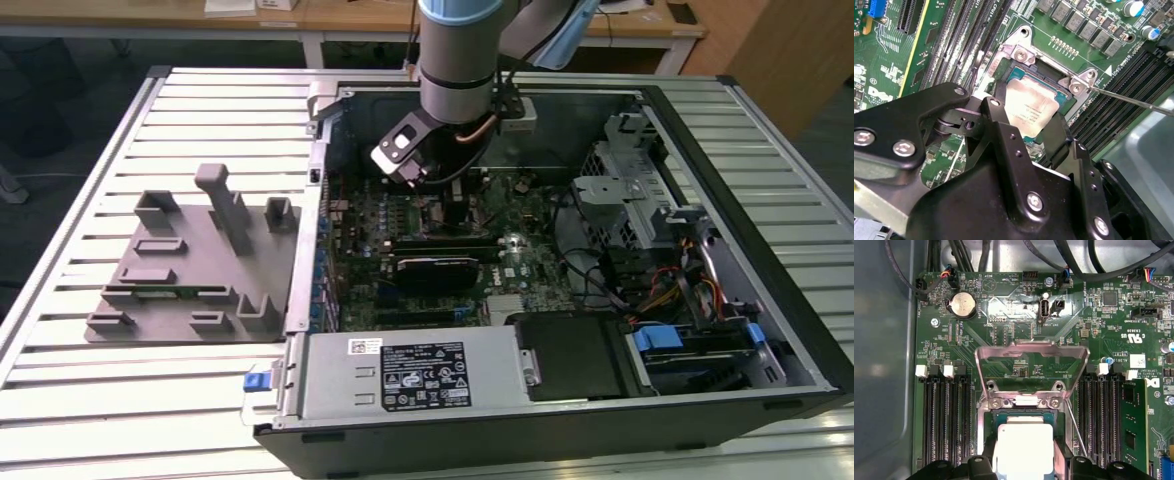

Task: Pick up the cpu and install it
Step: 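Place the cpu into insertion slot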

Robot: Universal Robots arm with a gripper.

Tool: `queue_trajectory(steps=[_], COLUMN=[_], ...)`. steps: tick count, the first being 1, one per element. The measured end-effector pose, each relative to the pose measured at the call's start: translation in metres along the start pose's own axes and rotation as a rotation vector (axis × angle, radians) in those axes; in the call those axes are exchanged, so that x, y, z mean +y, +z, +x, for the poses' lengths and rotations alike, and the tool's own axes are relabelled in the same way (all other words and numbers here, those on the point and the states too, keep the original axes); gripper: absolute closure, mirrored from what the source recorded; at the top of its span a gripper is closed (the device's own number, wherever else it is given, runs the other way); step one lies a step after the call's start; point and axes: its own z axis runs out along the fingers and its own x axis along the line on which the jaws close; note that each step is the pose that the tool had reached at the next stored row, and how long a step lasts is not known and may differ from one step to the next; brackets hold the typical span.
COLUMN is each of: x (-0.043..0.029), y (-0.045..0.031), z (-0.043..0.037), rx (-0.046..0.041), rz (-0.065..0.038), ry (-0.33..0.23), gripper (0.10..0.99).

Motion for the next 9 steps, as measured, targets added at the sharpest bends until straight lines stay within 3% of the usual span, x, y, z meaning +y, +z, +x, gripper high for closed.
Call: queue_trajectory(steps=[9], x=[0.0001], y=[0.0008], z=[0.0002], rx=[0.0012], rz=[-0.001], ry=[0.000], gripper=[0.537])
